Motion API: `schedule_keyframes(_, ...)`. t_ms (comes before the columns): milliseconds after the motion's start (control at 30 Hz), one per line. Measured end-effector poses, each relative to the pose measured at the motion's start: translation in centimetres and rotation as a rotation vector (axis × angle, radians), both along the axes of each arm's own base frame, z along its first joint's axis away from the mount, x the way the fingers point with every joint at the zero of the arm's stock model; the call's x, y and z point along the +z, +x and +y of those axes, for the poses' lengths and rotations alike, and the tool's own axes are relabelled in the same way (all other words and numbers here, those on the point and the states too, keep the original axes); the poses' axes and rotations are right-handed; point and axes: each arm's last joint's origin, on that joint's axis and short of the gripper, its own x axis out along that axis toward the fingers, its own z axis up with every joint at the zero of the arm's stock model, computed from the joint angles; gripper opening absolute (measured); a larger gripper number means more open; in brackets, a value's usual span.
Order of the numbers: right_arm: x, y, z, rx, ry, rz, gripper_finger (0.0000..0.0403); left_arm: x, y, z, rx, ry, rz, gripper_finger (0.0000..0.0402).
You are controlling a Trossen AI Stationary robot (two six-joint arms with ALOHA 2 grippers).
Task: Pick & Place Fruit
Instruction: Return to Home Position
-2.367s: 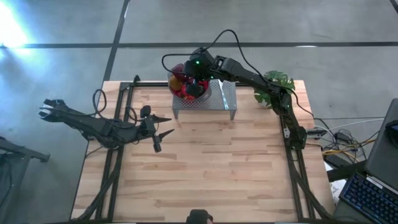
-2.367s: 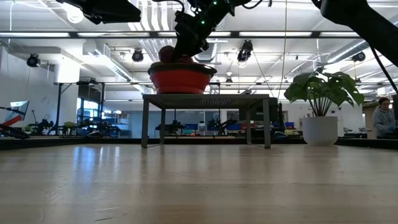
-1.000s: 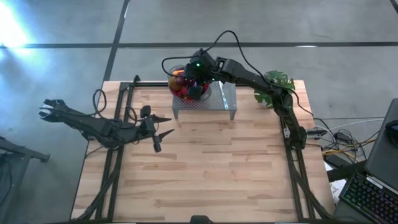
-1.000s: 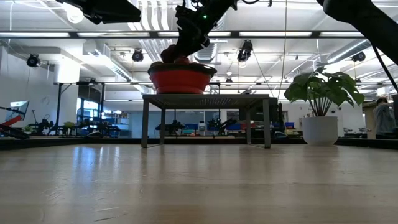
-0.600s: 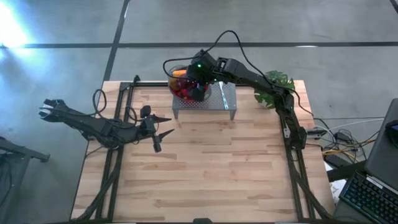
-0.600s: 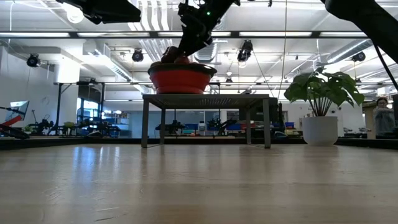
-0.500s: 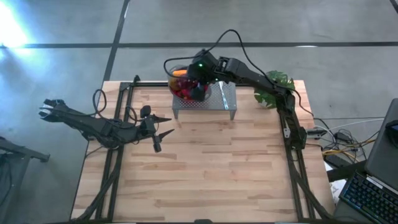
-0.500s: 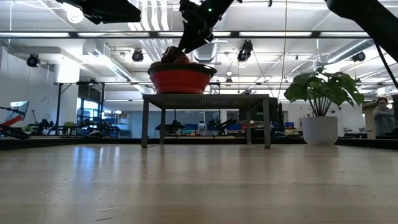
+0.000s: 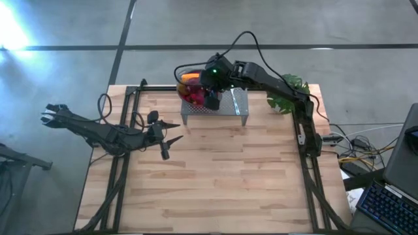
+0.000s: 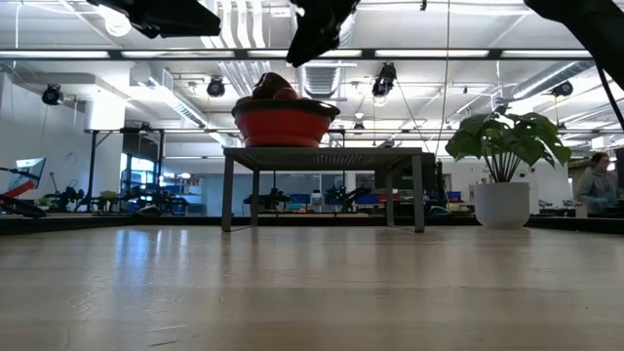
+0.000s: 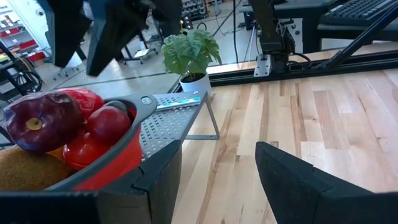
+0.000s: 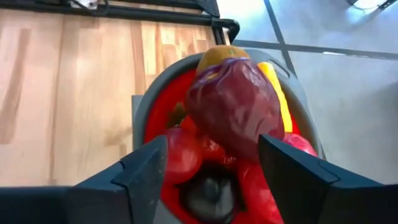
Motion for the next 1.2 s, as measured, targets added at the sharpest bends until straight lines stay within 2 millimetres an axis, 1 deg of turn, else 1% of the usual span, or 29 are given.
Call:
schedule_keyframes(167,0.9,-1.1,1.2,0.007,0.04,0.025,0.0201,-0.1,0.0,0.0,0.0,0.002,0.006,0.0211)
schedule_keyframes(367,1.0,-2.5,2.8,0.055,0.196,0.094,0.0143,0.1,-0.3,0.1,0.001,-0.004,0.0,0.0211)
schedule_keyframes(600,0.9,-2.9,4.3,0.08,0.246,0.142,0.0066,0.1,-1.0,0.3,0.003,-0.015,0.019,0.0211)
schedule_keyframes(767,0.8,-2.6,6.3,0.117,0.254,0.165,0.0017,-0.5,-2.0,0.6,0.007,-0.033,0.019,0.0211)
schedule_keyframes(867,0.9,-2.6,7.6,0.151,0.253,0.181,0.0012,-1.2,-2.7,0.8,-0.01,-0.046,-0.001,0.0207)
schedule_keyframes(967,1.5,-3.1,8.9,0.182,0.249,0.176,0.0012,-2.2,-3.6,0.9,-0.082,-0.079,-0.046,0.0191)
schedule_keyframes(1067,2.3,-3.9,10.0,0.202,0.249,0.159,0.0009,-2.9,-4.6,1.1,-0.144,-0.104,-0.102,0.0163)
schedule_keyframes(1200,2.4,-5.0,11.3,0.198,0.262,0.151,0.0009,-3.6,-6.0,1.4,-0.182,-0.116,-0.151,0.011)
